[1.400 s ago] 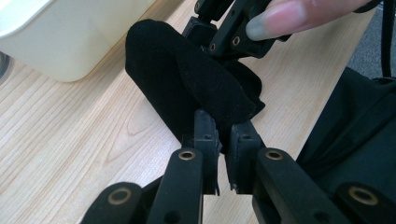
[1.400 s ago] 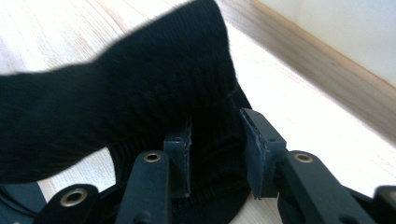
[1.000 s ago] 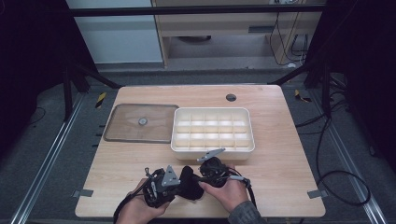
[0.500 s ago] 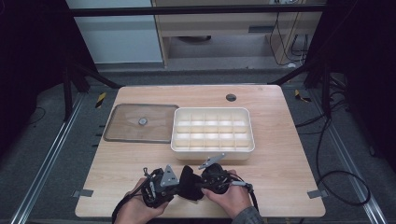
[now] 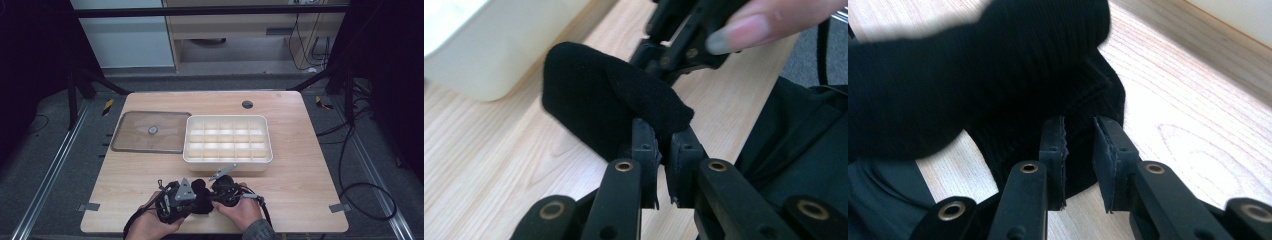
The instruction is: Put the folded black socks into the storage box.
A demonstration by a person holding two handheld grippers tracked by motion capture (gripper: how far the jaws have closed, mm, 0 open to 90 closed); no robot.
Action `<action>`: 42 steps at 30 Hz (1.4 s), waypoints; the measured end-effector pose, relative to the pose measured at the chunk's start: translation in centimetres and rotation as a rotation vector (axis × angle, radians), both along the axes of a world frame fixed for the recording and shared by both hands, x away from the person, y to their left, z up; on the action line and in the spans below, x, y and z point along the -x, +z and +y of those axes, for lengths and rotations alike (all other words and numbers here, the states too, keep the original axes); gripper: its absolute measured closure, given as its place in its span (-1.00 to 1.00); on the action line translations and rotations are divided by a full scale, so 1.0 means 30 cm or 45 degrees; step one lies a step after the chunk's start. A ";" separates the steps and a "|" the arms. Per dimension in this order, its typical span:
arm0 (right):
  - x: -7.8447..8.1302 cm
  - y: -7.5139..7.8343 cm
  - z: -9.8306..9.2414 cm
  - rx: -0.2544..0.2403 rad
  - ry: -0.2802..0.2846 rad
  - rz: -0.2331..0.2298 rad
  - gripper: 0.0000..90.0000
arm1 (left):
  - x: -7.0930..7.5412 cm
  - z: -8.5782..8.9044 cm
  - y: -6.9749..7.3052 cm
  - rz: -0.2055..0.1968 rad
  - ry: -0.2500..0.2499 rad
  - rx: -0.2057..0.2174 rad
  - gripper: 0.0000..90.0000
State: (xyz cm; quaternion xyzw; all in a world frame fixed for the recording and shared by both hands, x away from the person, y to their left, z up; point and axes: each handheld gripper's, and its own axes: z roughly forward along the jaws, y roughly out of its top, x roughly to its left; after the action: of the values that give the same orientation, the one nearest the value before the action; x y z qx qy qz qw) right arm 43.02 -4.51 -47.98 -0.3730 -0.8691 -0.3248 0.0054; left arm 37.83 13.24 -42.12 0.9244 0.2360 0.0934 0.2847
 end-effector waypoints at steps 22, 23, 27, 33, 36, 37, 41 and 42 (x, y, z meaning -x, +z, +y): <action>0.004 0.029 -0.143 -0.026 -0.078 -0.051 0.49 | -0.044 -0.098 -0.110 0.152 -0.055 -0.031 0.85; 0.005 0.030 -0.143 -0.029 -0.088 -0.048 0.49 | -0.046 -0.101 -0.113 0.157 -0.055 -0.031 0.85; 0.011 0.039 -0.145 -0.043 -0.096 -0.067 0.49 | -0.055 -0.104 -0.120 0.173 -0.051 -0.023 0.85; 0.010 0.040 -0.162 -0.046 -0.111 -0.072 0.49 | -0.060 -0.105 -0.130 0.196 -0.054 -0.009 0.85; 0.008 0.039 -0.174 -0.048 -0.121 -0.070 0.49 | -0.061 -0.107 -0.135 0.202 -0.056 -0.008 0.85; 0.009 0.041 -0.178 -0.046 -0.122 -0.068 0.49 | -0.061 -0.108 -0.136 0.202 -0.056 -0.008 0.85; 0.010 0.042 -0.186 -0.046 -0.129 -0.072 0.48 | -0.061 -0.110 -0.138 0.198 -0.044 -0.005 0.85; 0.010 0.042 -0.188 -0.047 -0.128 -0.073 0.48 | -0.061 -0.110 -0.138 0.199 -0.045 -0.005 0.85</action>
State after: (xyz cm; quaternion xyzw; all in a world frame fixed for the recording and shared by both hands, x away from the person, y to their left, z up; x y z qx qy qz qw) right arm 42.73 -10.17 -46.73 -0.4065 -0.8430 -0.3512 -0.0289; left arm 39.67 9.93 -46.27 0.9335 0.2408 0.0165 0.2651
